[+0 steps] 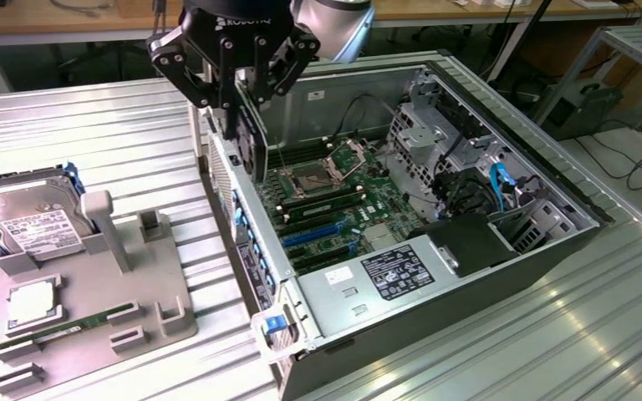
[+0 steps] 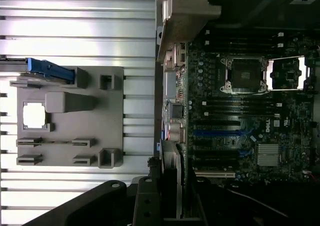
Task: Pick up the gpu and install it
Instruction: 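Pick up the gpu and move the gpu toward the slot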
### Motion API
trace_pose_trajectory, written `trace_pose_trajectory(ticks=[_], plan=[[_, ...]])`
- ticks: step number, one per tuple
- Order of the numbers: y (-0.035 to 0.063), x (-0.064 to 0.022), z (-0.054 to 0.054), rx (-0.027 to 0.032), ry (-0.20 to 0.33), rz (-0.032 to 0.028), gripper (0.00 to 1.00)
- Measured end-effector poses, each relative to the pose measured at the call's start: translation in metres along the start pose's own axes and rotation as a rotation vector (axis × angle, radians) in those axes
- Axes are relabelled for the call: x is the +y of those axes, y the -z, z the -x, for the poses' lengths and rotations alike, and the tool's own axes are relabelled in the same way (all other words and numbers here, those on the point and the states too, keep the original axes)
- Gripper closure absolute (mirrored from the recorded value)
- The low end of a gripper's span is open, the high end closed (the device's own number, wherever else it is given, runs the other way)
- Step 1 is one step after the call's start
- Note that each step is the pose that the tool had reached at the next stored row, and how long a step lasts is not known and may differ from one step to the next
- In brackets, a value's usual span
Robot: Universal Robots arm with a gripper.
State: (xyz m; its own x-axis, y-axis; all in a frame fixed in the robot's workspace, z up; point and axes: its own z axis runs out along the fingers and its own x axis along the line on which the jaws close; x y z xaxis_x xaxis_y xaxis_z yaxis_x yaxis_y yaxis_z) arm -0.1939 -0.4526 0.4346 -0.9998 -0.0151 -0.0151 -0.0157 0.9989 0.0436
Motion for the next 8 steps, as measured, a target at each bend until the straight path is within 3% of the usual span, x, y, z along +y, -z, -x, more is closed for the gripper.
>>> trace_pose_trajectory(ticks=[8], plan=[[-0.0002,-0.0002,0.011,0.0001,0.005,0.0000,0.72]])
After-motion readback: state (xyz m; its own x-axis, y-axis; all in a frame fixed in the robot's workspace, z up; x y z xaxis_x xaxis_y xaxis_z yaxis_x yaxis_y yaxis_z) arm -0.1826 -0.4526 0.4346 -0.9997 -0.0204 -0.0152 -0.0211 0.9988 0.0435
